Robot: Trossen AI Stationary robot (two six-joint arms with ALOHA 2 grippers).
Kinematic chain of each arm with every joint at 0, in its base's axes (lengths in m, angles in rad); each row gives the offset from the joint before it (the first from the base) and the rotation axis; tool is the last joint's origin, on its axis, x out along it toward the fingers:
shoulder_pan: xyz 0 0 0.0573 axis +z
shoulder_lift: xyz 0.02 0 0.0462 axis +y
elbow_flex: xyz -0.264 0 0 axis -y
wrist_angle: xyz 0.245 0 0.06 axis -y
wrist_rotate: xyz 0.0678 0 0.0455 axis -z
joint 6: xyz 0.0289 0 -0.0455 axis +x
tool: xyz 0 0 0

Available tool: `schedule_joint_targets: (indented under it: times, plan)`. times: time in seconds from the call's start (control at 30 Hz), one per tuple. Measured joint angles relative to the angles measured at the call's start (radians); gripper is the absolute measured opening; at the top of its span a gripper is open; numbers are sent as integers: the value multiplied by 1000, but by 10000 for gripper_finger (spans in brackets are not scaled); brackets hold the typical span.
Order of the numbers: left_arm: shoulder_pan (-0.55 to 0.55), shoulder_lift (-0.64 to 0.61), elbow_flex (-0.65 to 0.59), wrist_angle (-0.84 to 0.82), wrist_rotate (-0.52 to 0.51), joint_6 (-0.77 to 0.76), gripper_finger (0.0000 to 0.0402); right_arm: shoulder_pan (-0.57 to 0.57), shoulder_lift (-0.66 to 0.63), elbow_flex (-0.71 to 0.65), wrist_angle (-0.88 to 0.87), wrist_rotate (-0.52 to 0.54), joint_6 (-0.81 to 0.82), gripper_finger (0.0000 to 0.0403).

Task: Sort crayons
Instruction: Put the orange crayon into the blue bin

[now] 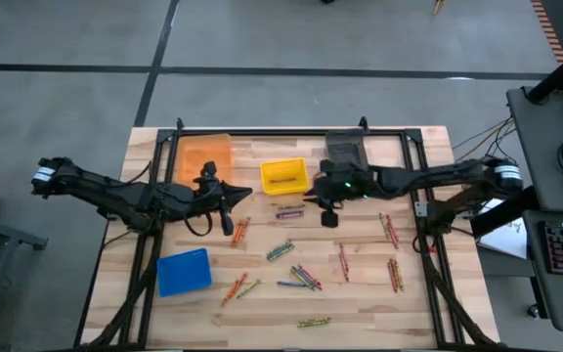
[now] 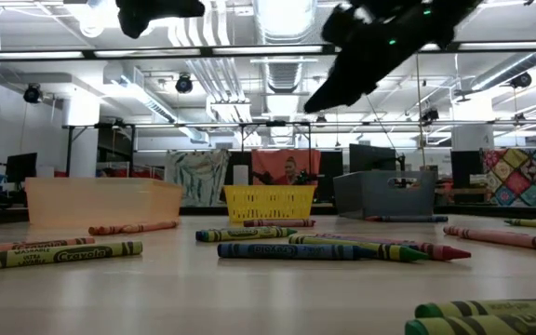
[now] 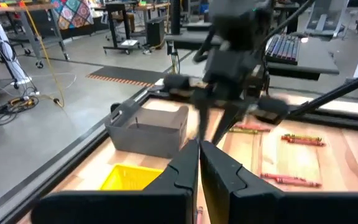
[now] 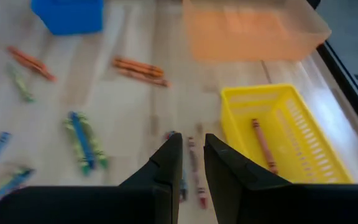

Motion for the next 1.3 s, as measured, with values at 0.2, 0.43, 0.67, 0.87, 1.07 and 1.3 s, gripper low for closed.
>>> schedule_joint_targets:
  times: [0.2, 0.43, 0.67, 0.87, 1.07, 1.3]
  plan:
    - [0, 42, 0, 24, -1, -48, 0, 88, -132, -135, 119, 34, 78, 59]
    - [0, 67, 0, 24, 0, -130, 0, 192, -230, -211, 126, 159, 114, 59]
    - [0, 107, 0, 28, 6, -162, 0, 262, -251, -223, 125, 167, 122, 59]
    - [0, 161, 0, 28, 7, -157, 0, 319, -249, -224, 126, 173, 100, 59]
    - [-3, 189, 0, 28, 35, -216, 0, 373, -250, -225, 126, 244, 63, 59]
    - [-13, 193, 0, 29, 175, -267, 0, 391, -250, -225, 126, 234, 23, 59]
